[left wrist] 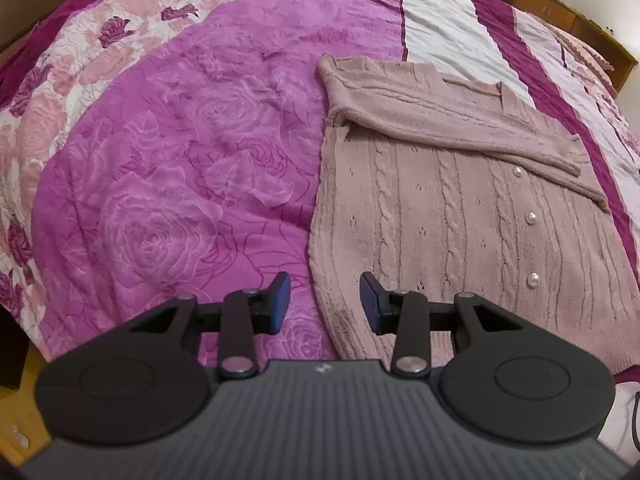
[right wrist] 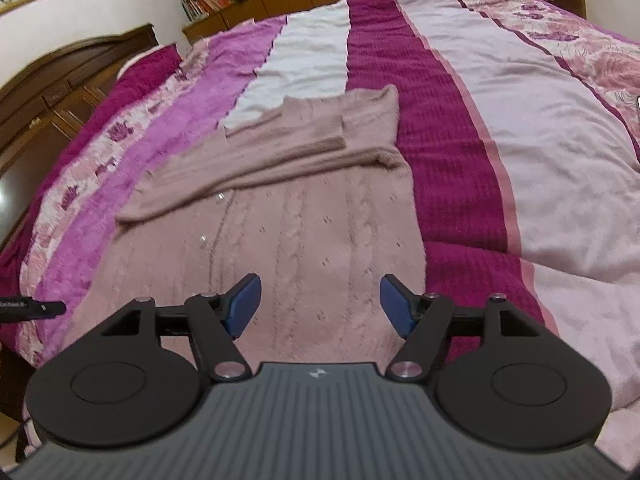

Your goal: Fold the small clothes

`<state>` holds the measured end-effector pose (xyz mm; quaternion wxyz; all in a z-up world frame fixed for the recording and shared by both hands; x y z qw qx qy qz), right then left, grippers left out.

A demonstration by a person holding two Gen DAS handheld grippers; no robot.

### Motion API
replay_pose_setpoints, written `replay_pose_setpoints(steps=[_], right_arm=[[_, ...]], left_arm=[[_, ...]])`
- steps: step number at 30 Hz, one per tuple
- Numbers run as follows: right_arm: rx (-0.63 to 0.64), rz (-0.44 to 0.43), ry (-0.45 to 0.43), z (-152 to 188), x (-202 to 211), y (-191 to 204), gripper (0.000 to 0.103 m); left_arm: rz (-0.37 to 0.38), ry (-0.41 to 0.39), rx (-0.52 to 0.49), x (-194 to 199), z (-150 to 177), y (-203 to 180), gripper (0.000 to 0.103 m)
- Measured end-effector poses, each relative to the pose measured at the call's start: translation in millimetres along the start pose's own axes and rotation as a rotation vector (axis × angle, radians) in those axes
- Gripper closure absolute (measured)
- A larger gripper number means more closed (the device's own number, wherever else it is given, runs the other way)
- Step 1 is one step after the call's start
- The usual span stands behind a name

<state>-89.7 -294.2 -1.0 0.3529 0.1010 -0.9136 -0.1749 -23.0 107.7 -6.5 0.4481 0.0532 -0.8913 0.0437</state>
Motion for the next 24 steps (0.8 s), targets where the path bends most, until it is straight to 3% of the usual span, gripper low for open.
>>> replay_pose_setpoints(steps=[5, 11, 19, 24], right_arm=[[0.035, 0.027, 0.028, 4, -5, -6, 0.028], [0.056, 0.074, 0.077, 11, -9, -19, 0.027], [0.042, 0.052, 0.131, 25, -16, -28, 0.025], [0.080, 0.007, 0.167, 29, -22, -21, 0.024]], left_arm=[[-0.008, 0.010, 0.013, -5, 1, 4, 0.063], [-0.071, -0.021, -0.010, -3, -6, 19, 0.063], [0.064, 0.064, 0.007, -13, -1, 4, 0.063], [0.158, 0.143, -0.057, -25, 16, -25, 0.059]])
Point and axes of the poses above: each gripper's, at about its wrist camera, not at the fingertips, and x roughly against the way its jaws point, y to its left, z to its underside, the point moved 10 cm from there along -x, roughly the way its jaws point, and after that the axes turned 6 degrees about -z, right-handed, at the moved point
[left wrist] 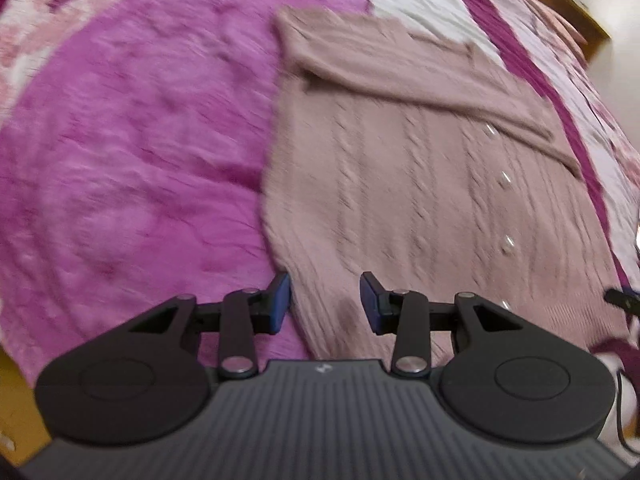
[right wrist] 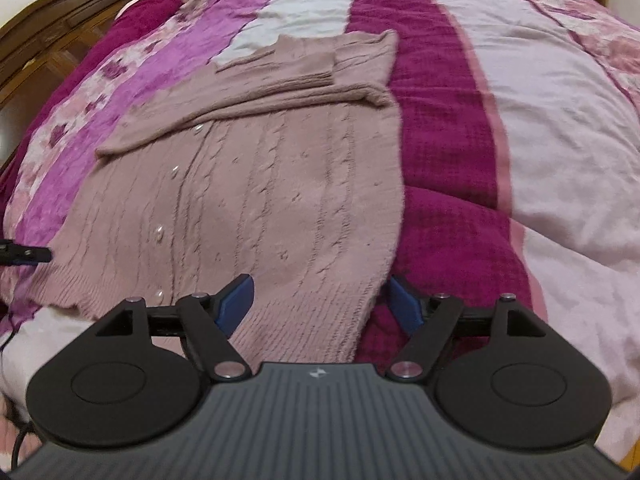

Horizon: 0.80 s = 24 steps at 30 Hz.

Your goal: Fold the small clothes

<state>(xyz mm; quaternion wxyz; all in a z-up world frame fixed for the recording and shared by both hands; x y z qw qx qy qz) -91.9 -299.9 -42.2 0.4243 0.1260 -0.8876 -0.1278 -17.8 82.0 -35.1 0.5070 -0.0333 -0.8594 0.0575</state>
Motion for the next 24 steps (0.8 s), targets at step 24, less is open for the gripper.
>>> replay_pose_setpoints(steps=[24], right_arm=[[0.059, -0.154, 0.110, 0, -46, 19, 0.023]], left_arm=[[0.128, 0.124, -0.084, -54, 16, -45, 0.055]])
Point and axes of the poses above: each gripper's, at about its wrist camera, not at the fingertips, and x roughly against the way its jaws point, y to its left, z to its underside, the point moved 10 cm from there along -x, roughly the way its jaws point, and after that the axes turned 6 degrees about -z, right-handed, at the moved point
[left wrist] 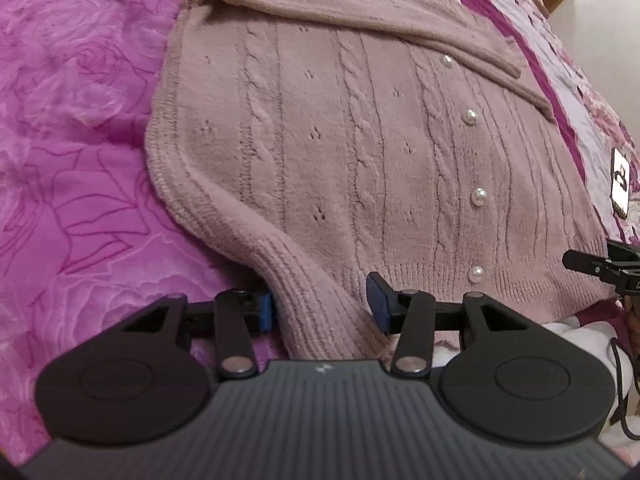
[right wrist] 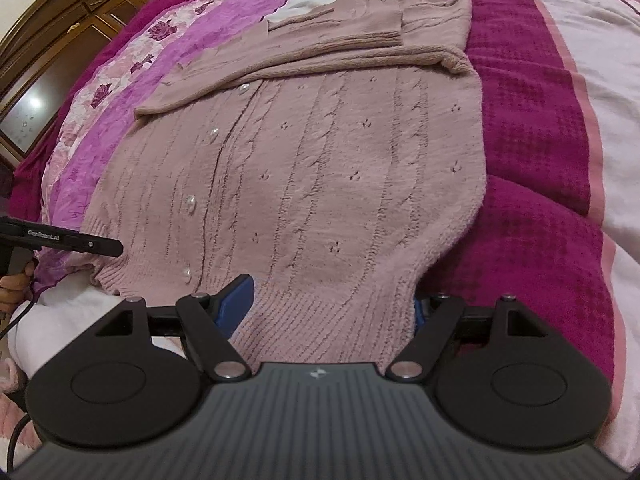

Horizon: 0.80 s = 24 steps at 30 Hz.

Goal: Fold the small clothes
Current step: 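Grasp the ribbed hem of the pink cardigan with both grippers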

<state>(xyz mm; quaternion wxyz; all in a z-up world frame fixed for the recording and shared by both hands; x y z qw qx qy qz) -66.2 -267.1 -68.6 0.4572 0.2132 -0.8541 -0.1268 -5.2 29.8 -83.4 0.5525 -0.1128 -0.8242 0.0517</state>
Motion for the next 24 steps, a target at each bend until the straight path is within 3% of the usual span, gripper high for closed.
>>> replay_pose_setpoints(steps=[5, 8, 9, 10, 11, 13, 16, 18, 24], right_arm=[[0.005, -0.002, -0.009, 1, -2, 0, 0.023], [0.004, 0.007, -0.022, 2, -1, -2, 0.029], [0.002, 0.020, -0.027, 2, 0, -4, 0.039], [-0.002, 0.038, -0.032, 1, 0, -6, 0.051], [-0.005, 0.062, -0.038, 0, 2, -8, 0.058], [-0.015, 0.077, -0.047, 0, 3, -11, 0.074], [-0.031, 0.071, -0.069, -1, 7, -14, 0.086], [-0.038, 0.047, -0.105, -4, 13, -12, 0.091], [-0.081, -0.081, -0.283, -27, 43, 7, 0.092]], left_arm=[[-0.018, 0.022, -0.010, -7, -2, -4, 0.055], [-0.019, 0.013, 0.006, -8, -3, -4, 0.057], [-0.022, 0.008, 0.007, -8, -3, -4, 0.061], [-0.034, 0.001, 0.005, -7, -3, -3, 0.075], [-0.048, -0.003, 0.003, -6, -3, -1, 0.080], [-0.036, -0.011, 0.024, -5, -3, 2, 0.085], [0.001, -0.029, 0.055, 2, -3, 5, 0.086], [0.035, -0.049, 0.085, 9, -5, 6, 0.087], [0.130, -0.188, 0.166, 48, -25, 2, 0.088]])
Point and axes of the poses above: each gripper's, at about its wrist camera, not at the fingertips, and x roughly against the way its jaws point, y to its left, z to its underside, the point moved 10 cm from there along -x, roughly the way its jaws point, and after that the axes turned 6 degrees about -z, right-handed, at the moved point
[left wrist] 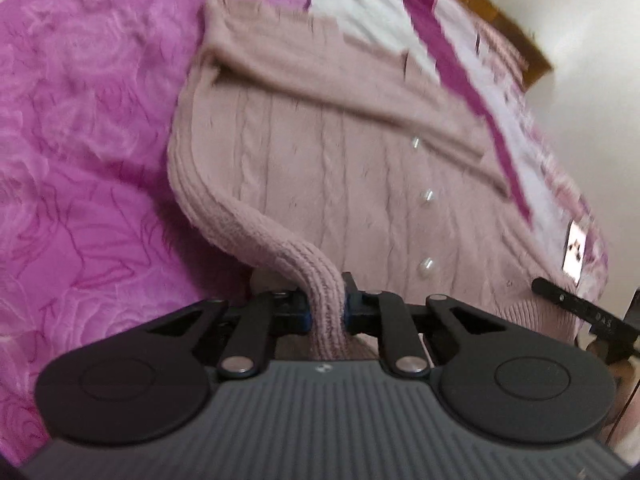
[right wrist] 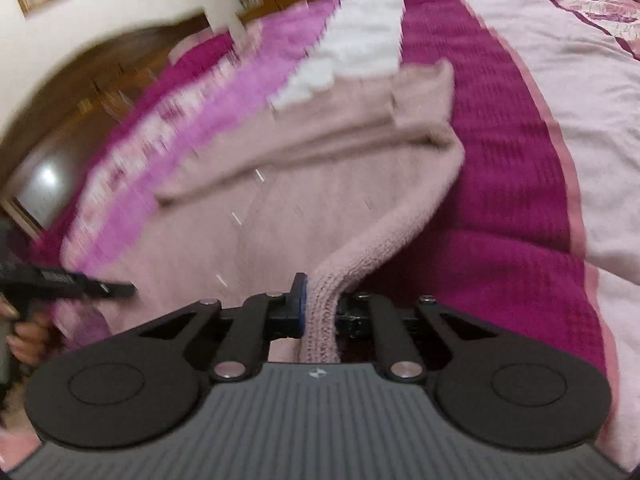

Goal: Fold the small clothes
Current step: 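Grasp the ribbed hem of the pink cardigan with both grippers, then lift the hem with both grippers and fold it toward the collar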

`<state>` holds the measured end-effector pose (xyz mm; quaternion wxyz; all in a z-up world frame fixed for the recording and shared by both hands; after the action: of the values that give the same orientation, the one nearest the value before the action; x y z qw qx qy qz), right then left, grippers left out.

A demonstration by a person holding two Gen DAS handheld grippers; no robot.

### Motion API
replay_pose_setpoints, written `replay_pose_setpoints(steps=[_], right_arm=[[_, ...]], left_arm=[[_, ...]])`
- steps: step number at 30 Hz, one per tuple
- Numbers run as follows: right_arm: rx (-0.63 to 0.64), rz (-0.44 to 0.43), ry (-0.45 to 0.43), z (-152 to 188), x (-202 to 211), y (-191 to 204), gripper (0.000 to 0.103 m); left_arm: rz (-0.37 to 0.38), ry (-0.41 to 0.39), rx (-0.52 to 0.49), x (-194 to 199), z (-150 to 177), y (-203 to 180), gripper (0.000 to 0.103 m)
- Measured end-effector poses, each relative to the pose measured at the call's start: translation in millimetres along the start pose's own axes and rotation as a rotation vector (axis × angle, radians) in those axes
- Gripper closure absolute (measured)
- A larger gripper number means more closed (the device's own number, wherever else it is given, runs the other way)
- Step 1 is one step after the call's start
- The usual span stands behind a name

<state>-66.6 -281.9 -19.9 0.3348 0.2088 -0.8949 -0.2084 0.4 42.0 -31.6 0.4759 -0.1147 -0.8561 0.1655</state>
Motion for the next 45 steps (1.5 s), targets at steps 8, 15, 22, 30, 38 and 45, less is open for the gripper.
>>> replay_pose_setpoints(steps=[8, 15, 22, 30, 38, 45], right_arm=[[-0.097, -0.110, -0.229, -49, 21, 9, 0.093], [-0.091, -0.124, -0.343, -88, 28, 2, 0.093], [-0.109, -0.125, -0.414, -132, 12, -5, 0.094], [-0.123, -0.111, -0.484, -194, -14, -14, 0.095], [-0.146, -0.036, -0.472, -227, -67, -42, 0.095], [-0.229, 0.013, -0.426, -237, -126, -80, 0.095]], left_arm=[[0.021, -0.170, 0.130, 38, -42, 0, 0.088], [0.013, -0.309, 0.140, 70, -80, -2, 0.088], [0.009, -0.408, 0.126, 73, -123, -12, 0.088], [-0.044, -0.488, 0.101, 63, -176, -24, 0.088], [-0.113, -0.470, 0.119, 20, -215, -9, 0.088], [-0.196, -0.420, 0.106, -24, -234, 8, 0.088]])
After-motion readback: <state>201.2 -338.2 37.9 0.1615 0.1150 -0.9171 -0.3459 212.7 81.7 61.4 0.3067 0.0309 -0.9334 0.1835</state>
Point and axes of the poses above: each gripper's, at about its wrist camera, not at the fingertips, and x roughly against the way its jaws point, y to its left, z to its underside, the point moved 10 cm from there along -x, roughly the way its jaws point, and after that the axes turned 6 degrees about -z, right-handed, at the moved point
